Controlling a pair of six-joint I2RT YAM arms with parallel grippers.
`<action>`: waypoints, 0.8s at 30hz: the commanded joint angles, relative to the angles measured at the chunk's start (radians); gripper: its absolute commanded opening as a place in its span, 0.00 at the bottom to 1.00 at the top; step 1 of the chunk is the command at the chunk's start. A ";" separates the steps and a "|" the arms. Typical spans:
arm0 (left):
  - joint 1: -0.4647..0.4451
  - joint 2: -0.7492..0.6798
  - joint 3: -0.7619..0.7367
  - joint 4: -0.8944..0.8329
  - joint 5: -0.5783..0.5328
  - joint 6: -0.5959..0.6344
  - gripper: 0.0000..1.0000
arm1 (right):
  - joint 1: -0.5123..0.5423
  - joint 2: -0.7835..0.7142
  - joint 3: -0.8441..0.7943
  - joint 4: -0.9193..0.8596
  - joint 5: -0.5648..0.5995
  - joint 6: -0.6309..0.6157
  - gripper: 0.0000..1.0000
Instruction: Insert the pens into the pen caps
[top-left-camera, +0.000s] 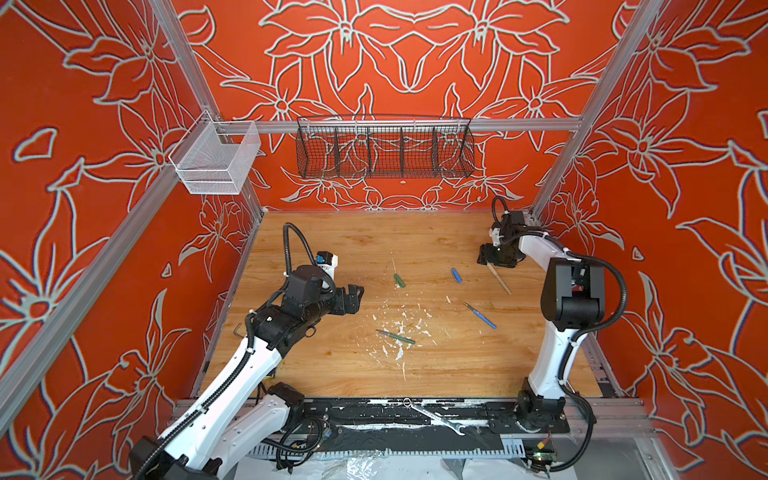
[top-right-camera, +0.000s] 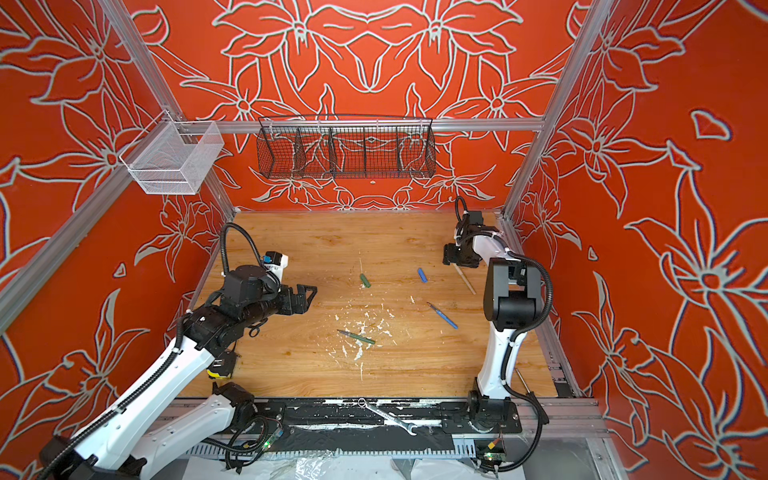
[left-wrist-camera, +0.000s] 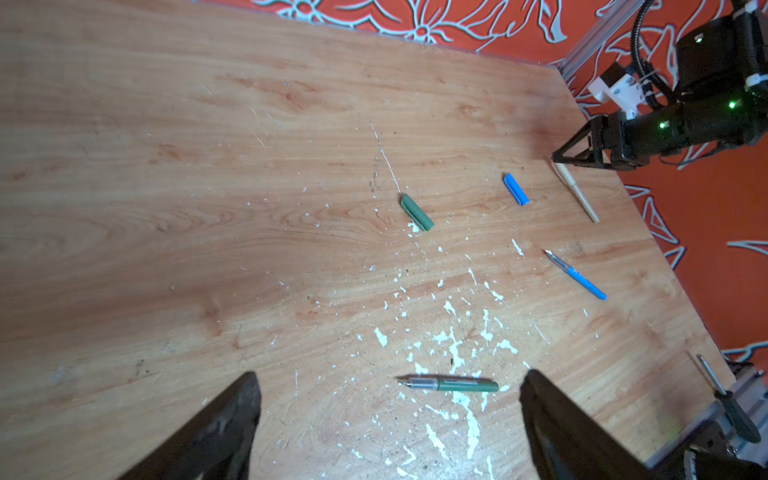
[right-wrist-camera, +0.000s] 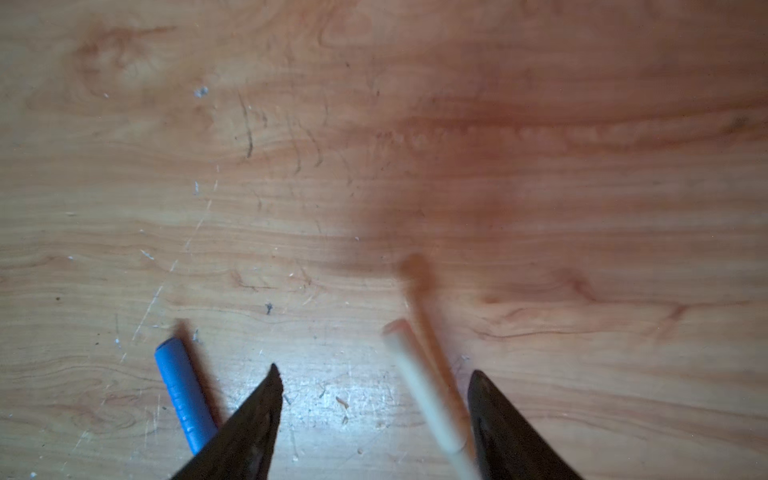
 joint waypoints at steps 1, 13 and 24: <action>0.004 0.036 -0.016 0.044 0.053 -0.010 0.97 | -0.005 0.011 0.013 0.007 -0.029 0.021 0.71; 0.003 -0.041 -0.029 0.034 -0.095 -0.051 0.97 | 0.063 -0.175 -0.056 0.019 -0.024 0.050 0.70; 0.005 -0.175 -0.012 -0.029 -0.235 -0.099 0.97 | 0.564 -0.689 -0.595 0.149 -0.209 0.230 0.73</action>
